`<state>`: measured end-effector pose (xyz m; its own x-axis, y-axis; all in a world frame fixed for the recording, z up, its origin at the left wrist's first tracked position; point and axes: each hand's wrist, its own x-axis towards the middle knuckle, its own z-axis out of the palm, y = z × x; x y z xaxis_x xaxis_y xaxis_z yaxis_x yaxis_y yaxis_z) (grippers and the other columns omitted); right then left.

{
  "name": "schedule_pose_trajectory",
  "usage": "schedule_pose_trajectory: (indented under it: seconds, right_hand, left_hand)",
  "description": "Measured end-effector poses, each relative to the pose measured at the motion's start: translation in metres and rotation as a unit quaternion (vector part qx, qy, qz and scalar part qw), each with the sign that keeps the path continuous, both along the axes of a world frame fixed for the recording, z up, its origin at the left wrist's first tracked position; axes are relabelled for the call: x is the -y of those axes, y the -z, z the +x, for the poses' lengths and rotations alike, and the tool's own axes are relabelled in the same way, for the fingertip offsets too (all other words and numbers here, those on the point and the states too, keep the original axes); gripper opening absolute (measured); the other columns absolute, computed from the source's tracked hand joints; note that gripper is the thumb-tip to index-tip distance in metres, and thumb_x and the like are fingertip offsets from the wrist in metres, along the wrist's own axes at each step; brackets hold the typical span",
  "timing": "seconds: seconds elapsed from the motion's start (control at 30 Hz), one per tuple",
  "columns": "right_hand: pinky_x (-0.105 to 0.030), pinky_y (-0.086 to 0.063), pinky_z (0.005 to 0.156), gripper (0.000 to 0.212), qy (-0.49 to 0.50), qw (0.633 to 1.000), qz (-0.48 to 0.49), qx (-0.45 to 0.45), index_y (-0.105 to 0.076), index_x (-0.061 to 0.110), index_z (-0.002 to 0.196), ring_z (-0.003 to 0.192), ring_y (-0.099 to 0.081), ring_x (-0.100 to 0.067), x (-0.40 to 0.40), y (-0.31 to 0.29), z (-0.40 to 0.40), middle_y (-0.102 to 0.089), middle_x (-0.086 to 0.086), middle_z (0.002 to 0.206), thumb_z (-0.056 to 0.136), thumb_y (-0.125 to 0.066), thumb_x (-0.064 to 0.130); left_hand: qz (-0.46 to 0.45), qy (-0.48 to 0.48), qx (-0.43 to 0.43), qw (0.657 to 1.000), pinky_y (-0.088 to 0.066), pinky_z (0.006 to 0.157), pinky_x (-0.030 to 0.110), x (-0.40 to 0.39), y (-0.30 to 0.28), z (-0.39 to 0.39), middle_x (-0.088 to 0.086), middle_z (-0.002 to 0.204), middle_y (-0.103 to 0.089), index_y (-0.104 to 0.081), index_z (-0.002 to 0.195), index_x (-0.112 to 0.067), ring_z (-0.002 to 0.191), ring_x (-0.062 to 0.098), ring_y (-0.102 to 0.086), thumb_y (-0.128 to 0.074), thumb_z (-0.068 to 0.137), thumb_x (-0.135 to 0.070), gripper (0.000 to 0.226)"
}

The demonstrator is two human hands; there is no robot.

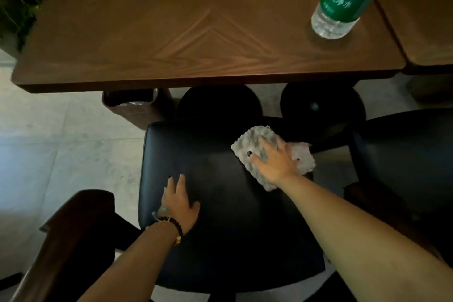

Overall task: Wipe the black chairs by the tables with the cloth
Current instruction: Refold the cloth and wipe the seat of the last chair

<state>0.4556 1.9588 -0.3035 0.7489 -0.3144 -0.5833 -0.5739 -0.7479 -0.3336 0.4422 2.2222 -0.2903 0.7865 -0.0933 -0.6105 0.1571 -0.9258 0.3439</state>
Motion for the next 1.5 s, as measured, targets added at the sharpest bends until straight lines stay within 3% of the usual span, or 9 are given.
schedule_pose_trajectory:
  seconds: [0.23, 0.53, 0.63, 0.73, 0.83, 1.0, 1.17, 1.27, 1.5]
  right_hand:
    - [-0.074, -0.004, 0.106, 0.074, 0.038, 0.990, -0.138, 0.005, -0.002, 0.043, 0.152, 0.144, 0.019, -0.044, -0.014, 0.060, 0.000, 0.012, -0.007, 0.161, 0.090, -0.033, 0.068]
    - [-0.064, -0.009, 0.113, 0.062, 0.042, 0.966, -0.215, 0.135, -0.037, 0.010, 0.148, 0.147, -0.005, -0.044, -0.048, 0.077, -0.004, -0.026, -0.018, 0.156, 0.090, -0.051, -0.005]
    - [-0.066, -0.034, 0.104, 0.054, -0.060, 0.945, -0.206, 0.247, -0.054, 0.006, 0.136, 0.133, -0.038, -0.052, -0.079, 0.072, -0.024, -0.050, -0.021, 0.142, 0.084, -0.052, -0.006]
    - [-0.056, -0.052, 0.090, 0.060, -0.269, 0.906, -0.164, 0.281, -0.068, 0.008, 0.123, 0.119, -0.057, -0.044, -0.123, 0.070, -0.067, -0.063, -0.016, 0.129, 0.065, -0.085, 0.012]
    - [-0.047, -0.048, 0.100, 0.055, -0.387, 0.869, -0.124, 0.282, -0.065, 0.011, 0.128, 0.129, -0.050, -0.037, -0.118, 0.061, -0.080, -0.058, -0.015, 0.136, 0.075, -0.075, 0.019]
    - [-0.062, -0.039, 0.104, 0.051, -0.283, 0.866, -0.046, 0.411, -0.061, 0.001, 0.129, 0.131, -0.042, -0.051, -0.068, 0.041, 0.006, -0.039, -0.033, 0.144, 0.080, -0.062, -0.010]
    - [-0.074, -0.002, 0.109, 0.067, -0.244, 0.951, -0.075, 0.177, -0.016, 0.042, 0.152, 0.144, 0.020, -0.044, -0.101, 0.047, 0.064, 0.021, -0.011, 0.161, 0.093, -0.047, 0.036]
    - [-0.069, -0.002, 0.113, 0.072, -0.158, 0.971, -0.103, 0.145, -0.012, 0.034, 0.155, 0.144, 0.019, -0.046, -0.134, 0.062, 0.059, 0.015, -0.019, 0.161, 0.094, -0.050, 0.027]
    - [-0.057, -0.003, 0.118, 0.080, -0.287, 0.940, -0.129, 0.135, 0.006, 0.011, 0.155, 0.143, 0.018, -0.049, -0.139, 0.067, 0.013, 0.009, -0.030, 0.158, 0.096, -0.048, 0.010]
  left_hand:
    - [0.145, 0.080, -0.075, 0.983, -0.034, 0.107, 0.059, -0.017, 0.042, -0.002, 0.004, 0.155, 0.031, 0.024, 0.148, -0.033, 0.144, 0.043, 0.015, -0.068, 0.076, -0.060, 0.120]
    - [0.167, 0.108, -0.067, 0.978, -0.039, 0.106, 0.055, -0.014, 0.047, -0.007, 0.009, 0.151, 0.038, 0.034, 0.143, -0.027, 0.142, 0.045, 0.019, -0.065, 0.078, -0.062, 0.124]
    - [0.169, 0.110, -0.057, 0.978, -0.040, 0.105, 0.055, -0.013, 0.049, -0.007, 0.009, 0.152, 0.037, 0.034, 0.143, -0.027, 0.142, 0.045, 0.018, -0.065, 0.078, -0.062, 0.124]
    - [0.156, 0.096, -0.046, 0.982, -0.040, 0.106, 0.053, -0.015, 0.050, -0.010, 0.007, 0.152, 0.037, 0.031, 0.145, -0.030, 0.143, 0.043, 0.019, -0.068, 0.077, -0.060, 0.124]
    - [0.165, 0.059, -0.020, 0.984, -0.036, 0.109, 0.054, -0.016, 0.049, -0.014, 0.013, 0.149, 0.039, 0.028, 0.146, -0.035, 0.144, 0.042, 0.017, -0.072, 0.069, -0.063, 0.129]
    - [0.150, -0.049, -0.063, 0.986, -0.038, 0.105, 0.057, -0.015, 0.053, -0.007, 0.017, 0.151, 0.034, 0.035, 0.140, -0.041, 0.141, 0.051, 0.012, -0.080, 0.058, -0.063, 0.143]
    - [0.150, -0.043, -0.063, 0.986, -0.037, 0.106, 0.054, -0.014, 0.054, -0.006, 0.017, 0.153, 0.031, 0.033, 0.142, -0.039, 0.142, 0.052, 0.009, -0.079, 0.061, -0.063, 0.140]
    - [0.148, -0.043, -0.061, 0.986, -0.038, 0.106, 0.054, -0.016, 0.054, -0.004, 0.017, 0.152, 0.032, 0.033, 0.142, -0.039, 0.142, 0.052, 0.010, -0.077, 0.064, -0.061, 0.137]
    - [0.155, -0.039, -0.064, 0.985, -0.040, 0.105, 0.054, -0.015, 0.052, -0.005, 0.018, 0.152, 0.031, 0.033, 0.142, -0.038, 0.142, 0.052, 0.009, -0.078, 0.064, -0.061, 0.138]
